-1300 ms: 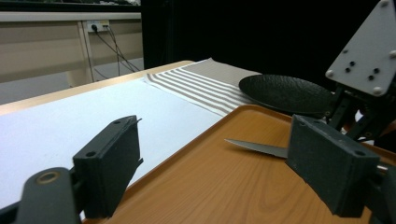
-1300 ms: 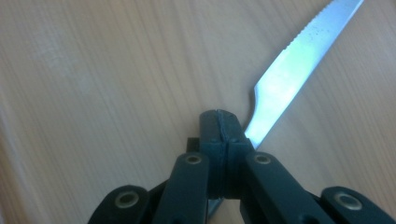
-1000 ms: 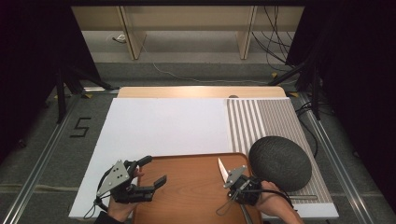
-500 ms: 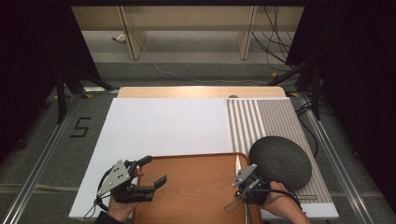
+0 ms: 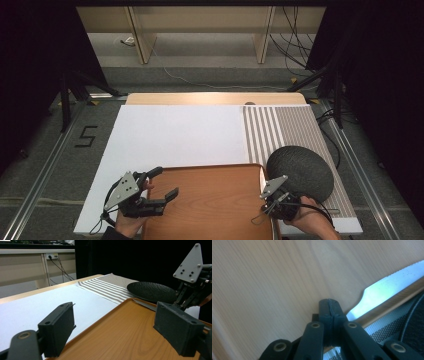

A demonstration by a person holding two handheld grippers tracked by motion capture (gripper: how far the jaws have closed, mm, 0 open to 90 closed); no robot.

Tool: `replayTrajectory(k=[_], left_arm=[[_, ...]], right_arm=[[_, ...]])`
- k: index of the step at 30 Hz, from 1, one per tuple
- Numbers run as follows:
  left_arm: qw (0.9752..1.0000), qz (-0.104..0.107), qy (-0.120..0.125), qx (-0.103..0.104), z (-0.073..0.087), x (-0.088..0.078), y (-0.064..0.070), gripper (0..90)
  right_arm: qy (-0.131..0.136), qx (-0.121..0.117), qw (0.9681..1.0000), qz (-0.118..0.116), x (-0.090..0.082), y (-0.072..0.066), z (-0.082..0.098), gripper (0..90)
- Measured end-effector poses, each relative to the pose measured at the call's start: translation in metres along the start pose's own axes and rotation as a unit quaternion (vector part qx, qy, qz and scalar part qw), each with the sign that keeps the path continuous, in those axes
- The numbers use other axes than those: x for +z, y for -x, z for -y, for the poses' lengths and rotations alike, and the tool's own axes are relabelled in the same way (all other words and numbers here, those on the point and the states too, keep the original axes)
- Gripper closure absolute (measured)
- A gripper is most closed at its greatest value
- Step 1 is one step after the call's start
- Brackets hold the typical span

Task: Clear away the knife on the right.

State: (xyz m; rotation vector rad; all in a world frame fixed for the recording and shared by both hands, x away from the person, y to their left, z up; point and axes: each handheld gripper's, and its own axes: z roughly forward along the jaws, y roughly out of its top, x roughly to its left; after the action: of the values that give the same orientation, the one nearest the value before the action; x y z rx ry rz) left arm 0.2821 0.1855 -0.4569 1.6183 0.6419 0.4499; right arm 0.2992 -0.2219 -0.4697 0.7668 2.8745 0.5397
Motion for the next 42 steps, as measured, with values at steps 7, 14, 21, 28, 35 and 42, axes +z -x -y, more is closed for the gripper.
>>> replayTrajectory(k=[7,14,21,28,35,42], left_arm=[[1.0,0.0,0.0,0.0,0.0,0.0,0.0,16.5],[1.0,0.001,-0.001,-0.001,0.0,0.0,0.0,16.5],[1.0,0.001,-0.001,0.0,0.0,0.001,0.0,16.5],[1.0,0.0,0.0,-0.003,0.0,0.001,-0.001,16.5],[1.0,0.001,0.0,-0.001,0.0,0.001,0.0,16.5],[1.0,-0.001,-0.001,-0.004,0.0,0.002,0.0,16.5]], right_arm=[[0.057,0.024,0.9981,0.001,-0.012,0.005,0.004,77.0],[0.136,0.091,0.986,-0.035,-0.024,0.015,0.011,61.6],[0.191,0.137,0.9693,-0.072,-0.031,0.022,0.015,49.3],[0.239,0.174,0.951,-0.093,-0.036,0.026,0.021,42.1],[0.269,0.175,0.9437,-0.079,-0.041,0.023,0.024,29.4],[0.302,0.184,0.9326,-0.07,-0.048,0.022,0.029,26.0]])
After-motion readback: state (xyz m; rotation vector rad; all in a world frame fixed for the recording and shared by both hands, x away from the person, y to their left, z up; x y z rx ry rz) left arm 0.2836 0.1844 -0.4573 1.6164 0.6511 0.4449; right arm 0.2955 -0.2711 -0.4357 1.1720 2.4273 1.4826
